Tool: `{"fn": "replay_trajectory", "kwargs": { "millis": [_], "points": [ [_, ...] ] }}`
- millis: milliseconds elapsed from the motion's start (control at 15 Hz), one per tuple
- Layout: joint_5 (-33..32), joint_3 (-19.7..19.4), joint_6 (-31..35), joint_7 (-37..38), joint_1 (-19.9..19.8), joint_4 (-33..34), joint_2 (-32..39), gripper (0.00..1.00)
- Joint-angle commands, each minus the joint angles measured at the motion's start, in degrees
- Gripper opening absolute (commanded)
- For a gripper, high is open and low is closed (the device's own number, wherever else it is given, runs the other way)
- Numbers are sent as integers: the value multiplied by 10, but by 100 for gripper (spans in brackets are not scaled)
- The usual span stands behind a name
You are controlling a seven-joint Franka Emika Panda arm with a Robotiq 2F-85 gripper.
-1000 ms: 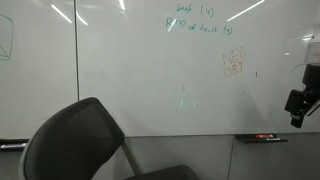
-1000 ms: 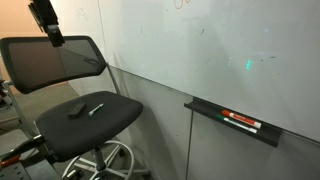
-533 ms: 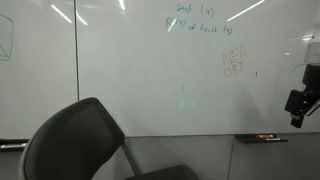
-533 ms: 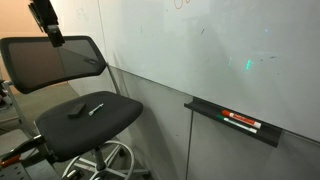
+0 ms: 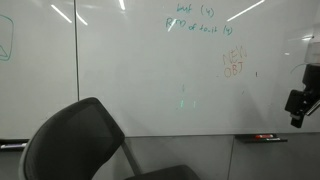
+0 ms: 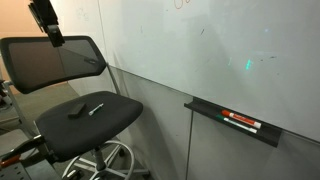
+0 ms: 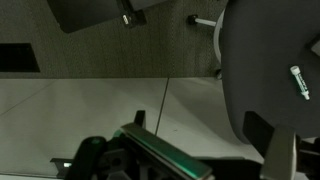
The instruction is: Use the marker on the chair to draw on the whiteboard
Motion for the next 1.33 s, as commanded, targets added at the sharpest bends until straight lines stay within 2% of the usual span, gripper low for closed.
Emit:
{"fn": "replay_trajectory", "kwargs": {
  "millis": [0, 267, 800, 1267],
  "points": [
    [0, 0, -1, 0, 0, 1, 0, 100],
    [-5, 26, 6, -14, 19, 18, 60, 100],
    [-4, 94, 46, -23, 105, 83, 251, 100],
    [-47, 109, 105, -35, 140, 153, 398, 100]
  ]
}}
